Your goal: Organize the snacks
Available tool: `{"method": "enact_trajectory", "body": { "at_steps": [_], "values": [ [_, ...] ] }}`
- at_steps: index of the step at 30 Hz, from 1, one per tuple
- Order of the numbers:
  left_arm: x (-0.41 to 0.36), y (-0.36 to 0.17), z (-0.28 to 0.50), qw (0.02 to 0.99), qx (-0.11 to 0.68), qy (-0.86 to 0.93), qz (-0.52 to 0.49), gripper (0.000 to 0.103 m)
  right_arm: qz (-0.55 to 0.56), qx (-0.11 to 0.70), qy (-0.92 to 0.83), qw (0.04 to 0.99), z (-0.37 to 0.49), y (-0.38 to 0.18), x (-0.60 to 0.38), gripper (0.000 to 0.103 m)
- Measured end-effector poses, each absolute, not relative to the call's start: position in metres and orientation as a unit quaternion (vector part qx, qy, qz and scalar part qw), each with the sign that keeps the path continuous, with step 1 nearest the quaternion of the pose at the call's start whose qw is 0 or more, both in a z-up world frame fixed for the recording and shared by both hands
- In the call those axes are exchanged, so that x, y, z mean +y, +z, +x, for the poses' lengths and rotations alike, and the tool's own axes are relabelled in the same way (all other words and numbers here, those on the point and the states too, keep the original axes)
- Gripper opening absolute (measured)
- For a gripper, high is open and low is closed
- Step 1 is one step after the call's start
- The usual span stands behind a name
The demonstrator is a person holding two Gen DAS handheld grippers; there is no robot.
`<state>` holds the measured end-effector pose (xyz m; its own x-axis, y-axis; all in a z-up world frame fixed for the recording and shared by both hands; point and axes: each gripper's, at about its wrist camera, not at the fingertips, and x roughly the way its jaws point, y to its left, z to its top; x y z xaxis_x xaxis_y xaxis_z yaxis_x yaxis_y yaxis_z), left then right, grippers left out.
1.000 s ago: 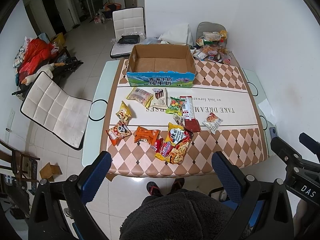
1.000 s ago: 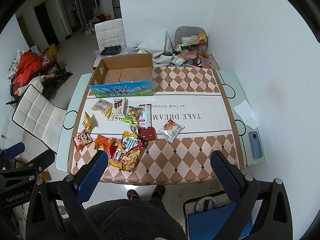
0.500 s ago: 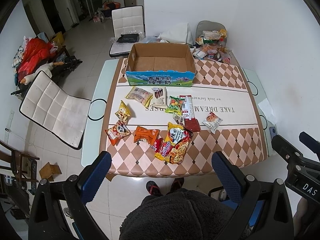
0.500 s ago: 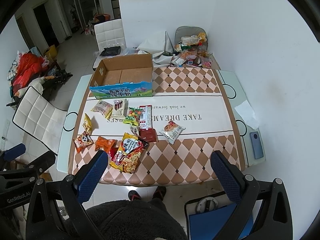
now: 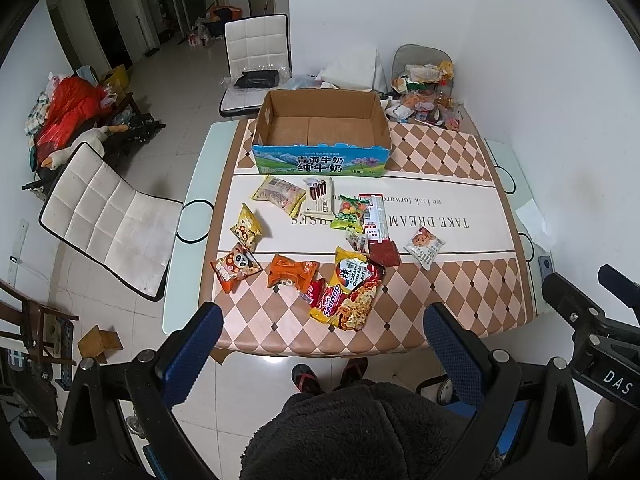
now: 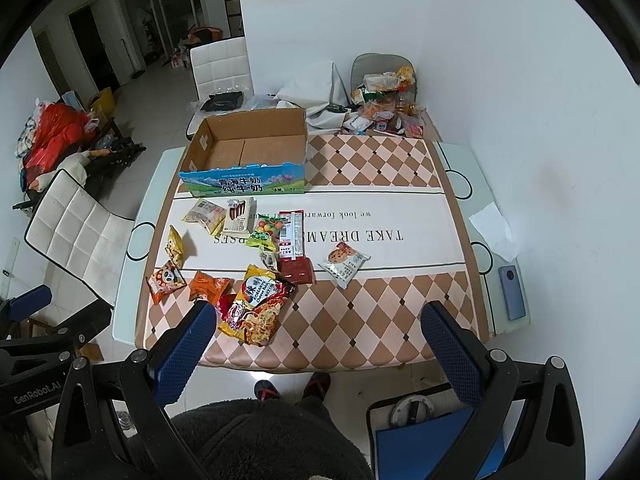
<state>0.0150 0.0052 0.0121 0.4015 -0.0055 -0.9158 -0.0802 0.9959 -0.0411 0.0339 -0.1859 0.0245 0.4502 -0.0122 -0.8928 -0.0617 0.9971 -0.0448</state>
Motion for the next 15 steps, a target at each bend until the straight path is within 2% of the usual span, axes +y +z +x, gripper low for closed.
{"method": "enact_trajectory", "body": {
  "at_steps": [15],
  "values": [
    [0.0053,0.0135,0.0153,0.837,0.546,0.022,-0.039,0.103,-0.032,0.524,0.016,0.851,0.0335,0.0256,-0.1865,0.103]
  ]
}}
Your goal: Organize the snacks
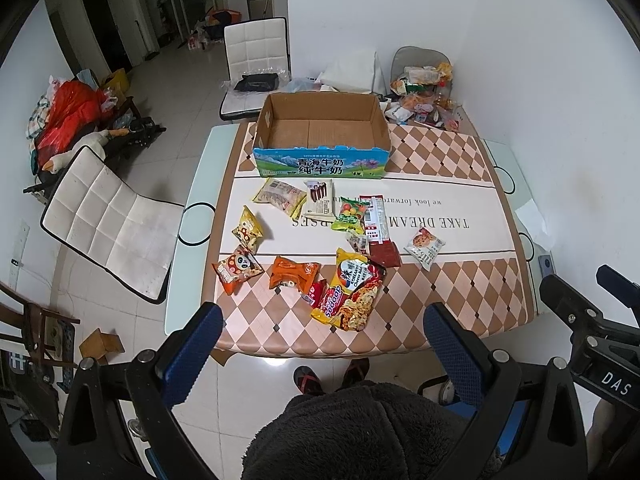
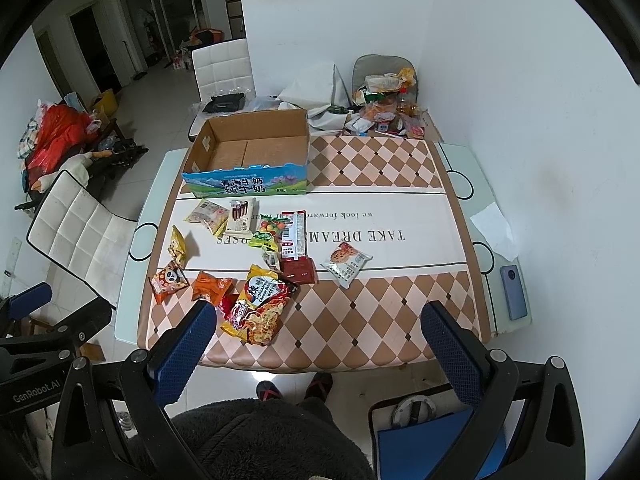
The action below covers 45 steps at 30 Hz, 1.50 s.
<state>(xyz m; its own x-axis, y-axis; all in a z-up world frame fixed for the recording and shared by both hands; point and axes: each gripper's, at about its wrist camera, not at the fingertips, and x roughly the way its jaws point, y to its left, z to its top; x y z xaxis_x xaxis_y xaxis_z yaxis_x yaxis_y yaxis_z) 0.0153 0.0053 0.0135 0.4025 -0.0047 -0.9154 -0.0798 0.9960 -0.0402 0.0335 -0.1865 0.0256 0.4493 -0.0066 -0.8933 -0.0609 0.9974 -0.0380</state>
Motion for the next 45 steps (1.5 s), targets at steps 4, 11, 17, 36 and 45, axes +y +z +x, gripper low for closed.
{"method": "enact_trajectory", "body": {
  "at_steps": [4,11,17,36,45],
  "values": [
    [0.006,0.014,0.017,0.837,0.545,0.022,-0.039,0.103,-0.032,0.524,0.015,0.851,0.034,0.025,-0.185,0.103],
    [0.004,0.014,0.016,0.837,0.545,0.023,-0.039,0.103,-0.031,0.524,0.016,0.851,0.033,0.024,-0.187,0.103],
    [0.008,0.007,0.029,0.842,0.537,0.031,-0.038,0.103,-0.014,0.530,0.013,0.847,0.037,0.018,-0.183,0.103],
    [0.080,-0.166,0.098,0.790,0.600,0.122,-0.016,0.103,0.111,0.689,0.008,0.716,0.129,-0.237,-0.159,0.103],
    [0.136,-0.251,0.090,0.731,0.656,0.186,-0.018,0.103,0.159,0.748,-0.034,0.644,0.159,-0.392,-0.113,0.103]
  ]
}}
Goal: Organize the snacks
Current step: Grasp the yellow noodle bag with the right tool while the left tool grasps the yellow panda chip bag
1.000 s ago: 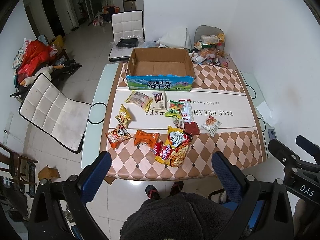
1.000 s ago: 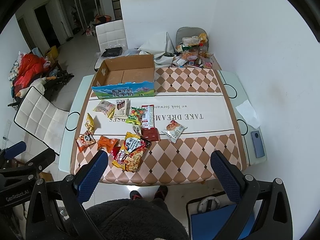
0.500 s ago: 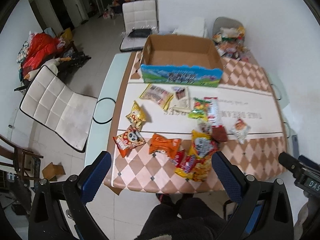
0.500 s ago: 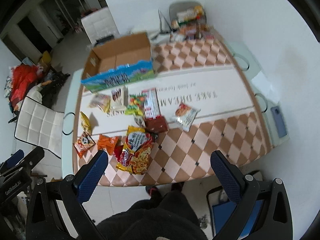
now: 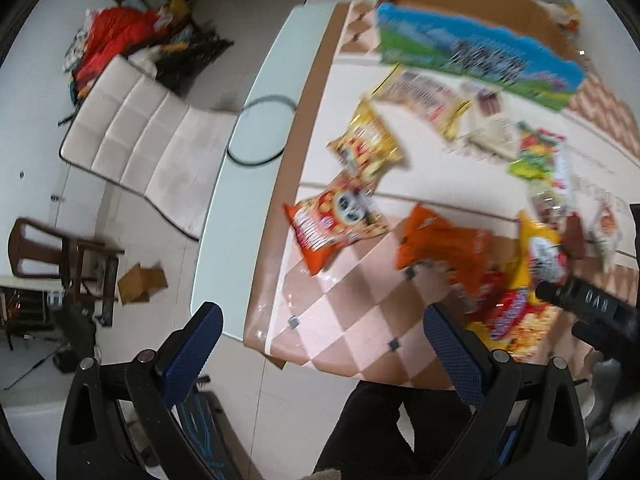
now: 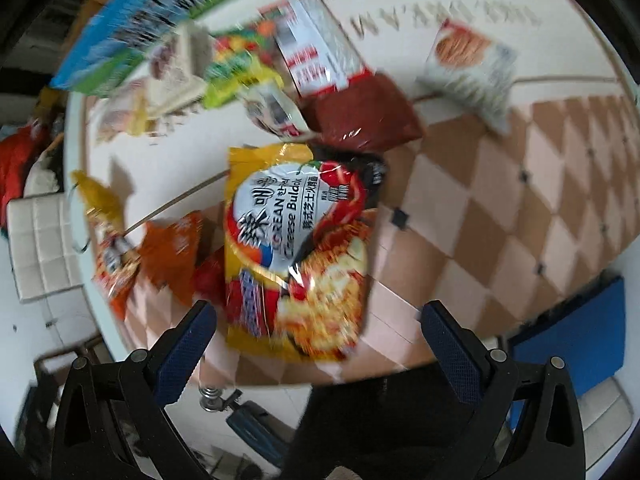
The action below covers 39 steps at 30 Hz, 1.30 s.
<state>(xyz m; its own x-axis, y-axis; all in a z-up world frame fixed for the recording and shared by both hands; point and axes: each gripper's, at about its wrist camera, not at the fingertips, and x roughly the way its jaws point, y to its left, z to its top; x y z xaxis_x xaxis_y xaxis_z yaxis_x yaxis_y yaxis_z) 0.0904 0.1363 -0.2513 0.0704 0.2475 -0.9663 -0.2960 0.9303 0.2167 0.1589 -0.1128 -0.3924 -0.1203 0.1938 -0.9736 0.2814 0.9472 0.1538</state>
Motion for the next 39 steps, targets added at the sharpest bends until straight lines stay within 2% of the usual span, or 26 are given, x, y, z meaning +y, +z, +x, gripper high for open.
{"method": "enact_trajectory", "body": {
  "at_steps": [4,10,12,17,22,28,39],
  "values": [
    [0.156,-0.275,0.092,0.708,0.678,0.191,-0.052,0.103,0.177,0.760,-0.051,0.623,0.162,-0.425,-0.095,0.103],
    [0.171,-0.290,0.097,0.693,0.691,0.185,-0.093,0.103,0.102,0.775,-0.075,0.619,0.159,-0.453,-0.060,0.103],
    [0.175,-0.289,0.101,0.696,0.688,0.182,-0.092,0.103,0.091,0.783,-0.073,0.611,0.154,-0.464,-0.056,0.098],
    [0.173,-0.285,0.119,0.726,0.673,0.140,-0.034,0.103,0.080,0.786,-0.057,0.610,0.145,-0.482,-0.055,0.089],
    [0.162,-0.290,0.150,0.746,0.659,0.078,0.064,0.103,0.049,0.775,-0.057,0.627,0.141,-0.489,-0.056,0.088],
    [0.155,-0.308,0.192,0.751,0.641,0.007,0.160,0.100,0.041,0.757,-0.038,0.651,0.140,-0.469,-0.048,0.088],
    [0.151,-0.368,0.253,0.700,0.680,-0.074,0.203,0.100,0.008,0.753,0.028,0.658,0.153,-0.486,0.024,0.088]
  ]
}}
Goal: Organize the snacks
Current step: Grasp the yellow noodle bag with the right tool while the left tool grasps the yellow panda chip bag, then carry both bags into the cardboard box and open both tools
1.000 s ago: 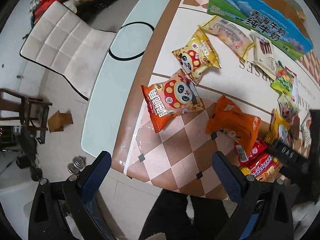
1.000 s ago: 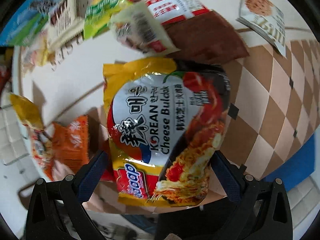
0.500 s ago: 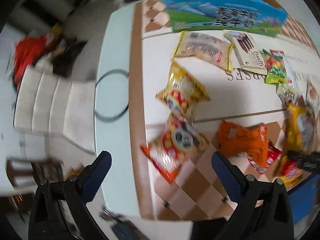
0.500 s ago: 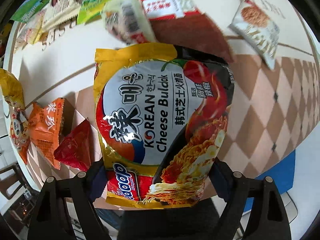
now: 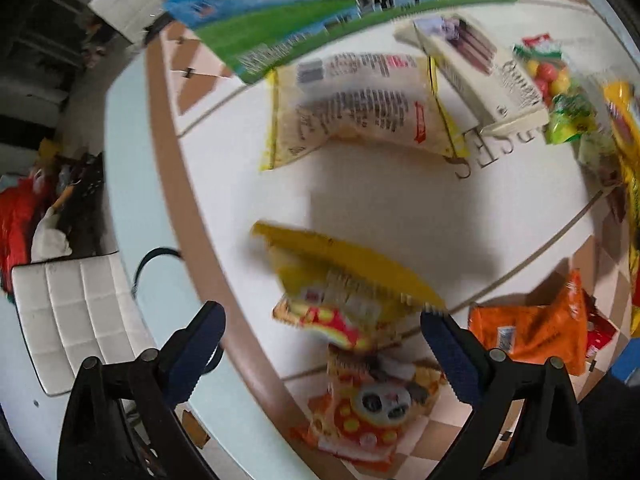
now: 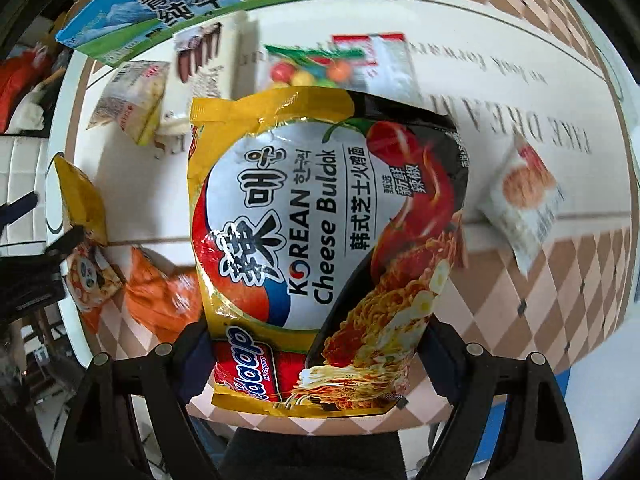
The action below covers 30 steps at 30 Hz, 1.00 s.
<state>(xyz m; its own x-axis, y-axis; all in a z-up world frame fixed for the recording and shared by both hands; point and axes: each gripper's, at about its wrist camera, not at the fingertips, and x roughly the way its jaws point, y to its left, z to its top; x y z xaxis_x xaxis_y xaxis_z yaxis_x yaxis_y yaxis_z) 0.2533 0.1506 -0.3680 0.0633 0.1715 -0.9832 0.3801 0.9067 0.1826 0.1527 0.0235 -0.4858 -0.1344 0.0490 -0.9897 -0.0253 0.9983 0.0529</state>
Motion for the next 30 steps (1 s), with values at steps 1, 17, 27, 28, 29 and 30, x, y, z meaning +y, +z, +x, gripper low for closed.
{"method": "enact_trajectory", "body": {
  "at_steps": [1,17,27,28,29,30],
  "values": [
    [0.150,-0.374,0.256,0.694,0.686,-0.083,0.203,0.100,0.006,0.753,0.030,0.657,0.153,-0.489,0.029,0.088],
    [0.183,-0.332,0.252,0.736,0.674,-0.022,0.063,0.050,0.007,0.759,0.062,0.648,0.169,-0.495,0.054,0.088],
    [0.152,-0.236,0.258,0.771,0.637,0.002,-0.019,0.050,0.017,0.712,0.107,0.694,0.194,-0.384,0.029,0.088],
    [0.147,-0.224,0.262,0.778,0.628,0.002,-0.023,0.050,0.019,0.706,0.111,0.699,0.201,-0.372,0.019,0.088],
    [0.141,-0.213,0.262,0.784,0.620,0.002,-0.025,0.050,0.020,0.699,0.116,0.705,0.203,-0.360,0.016,0.088],
    [0.135,-0.201,0.268,0.791,0.611,0.000,-0.029,0.050,0.021,0.693,0.119,0.711,0.208,-0.349,0.011,0.088]
  ]
}}
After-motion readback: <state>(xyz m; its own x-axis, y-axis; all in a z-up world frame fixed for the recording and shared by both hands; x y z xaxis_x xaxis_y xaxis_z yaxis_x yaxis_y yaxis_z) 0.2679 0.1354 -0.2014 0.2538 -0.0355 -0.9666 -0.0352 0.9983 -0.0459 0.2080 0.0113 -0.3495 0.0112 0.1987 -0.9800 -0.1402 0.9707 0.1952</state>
